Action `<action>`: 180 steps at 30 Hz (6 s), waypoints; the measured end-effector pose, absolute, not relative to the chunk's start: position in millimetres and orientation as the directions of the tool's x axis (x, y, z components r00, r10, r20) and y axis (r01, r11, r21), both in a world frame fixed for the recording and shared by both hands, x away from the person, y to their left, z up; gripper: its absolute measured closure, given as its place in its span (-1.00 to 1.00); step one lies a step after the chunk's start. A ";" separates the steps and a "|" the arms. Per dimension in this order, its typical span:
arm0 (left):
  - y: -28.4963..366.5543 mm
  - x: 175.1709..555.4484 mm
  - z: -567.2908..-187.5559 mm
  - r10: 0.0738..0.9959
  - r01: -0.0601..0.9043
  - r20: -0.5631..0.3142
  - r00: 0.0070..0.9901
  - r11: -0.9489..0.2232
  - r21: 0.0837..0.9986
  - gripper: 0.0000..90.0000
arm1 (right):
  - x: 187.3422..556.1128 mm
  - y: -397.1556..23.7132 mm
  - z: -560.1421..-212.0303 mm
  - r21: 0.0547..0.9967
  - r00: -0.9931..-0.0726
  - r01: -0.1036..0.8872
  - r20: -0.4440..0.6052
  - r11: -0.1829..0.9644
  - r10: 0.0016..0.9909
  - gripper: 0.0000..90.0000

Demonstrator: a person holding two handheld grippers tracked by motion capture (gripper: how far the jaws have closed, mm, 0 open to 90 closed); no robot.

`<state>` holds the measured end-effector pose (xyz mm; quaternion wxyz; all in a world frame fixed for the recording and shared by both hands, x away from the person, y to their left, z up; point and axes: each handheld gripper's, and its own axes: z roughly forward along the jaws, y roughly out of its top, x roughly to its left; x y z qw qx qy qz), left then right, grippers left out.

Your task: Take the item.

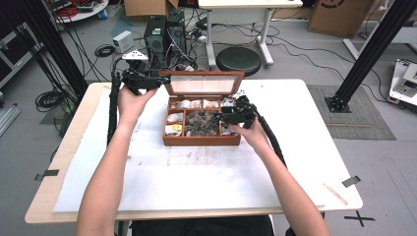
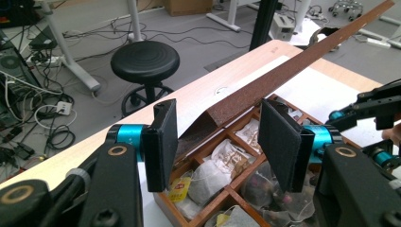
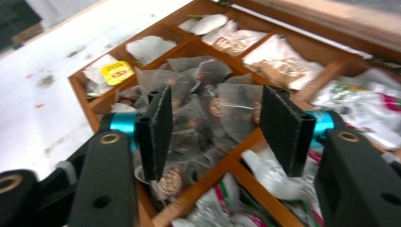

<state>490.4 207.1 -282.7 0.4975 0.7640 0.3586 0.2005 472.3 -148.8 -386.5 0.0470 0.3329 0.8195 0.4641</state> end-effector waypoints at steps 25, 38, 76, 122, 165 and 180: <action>206.8 490.1 -282.6 0.748 0.351 -0.051 0.662 -0.249 0.903 0.07 | 475.6 -103.3 -395.6 0.728 -0.850 0.466 0.209 0.503 0.484 1.00; 206.9 490.2 -282.5 0.748 0.350 -0.049 0.662 -0.250 0.903 0.07 | 470.2 -109.1 -379.7 0.779 -0.851 0.436 0.193 0.451 0.489 1.00; 206.5 490.8 -281.9 0.750 0.353 -0.050 0.660 -0.250 0.902 0.07 | 416.4 -148.1 -315.0 0.901 -0.904 0.287 0.142 0.325 0.403 1.00; 203.7 495.3 -279.0 0.762 0.364 -0.040 0.647 -0.262 0.894 0.07 | 311.7 -209.5 -320.3 0.932 -0.938 0.188 0.077 0.310 0.337 1.00; 203.6 496.0 -280.1 0.761 0.367 -0.045 0.648 -0.259 0.893 0.07 | 317.9 -208.0 -352.0 0.900 -0.908 0.271 0.121 0.342 0.401 0.68; 204.6 497.2 -281.2 0.757 0.363 -0.052 0.652 -0.251 0.898 0.06 | 331.3 -230.7 -330.1 0.939 -0.849 0.253 0.101 0.232 0.519 0.27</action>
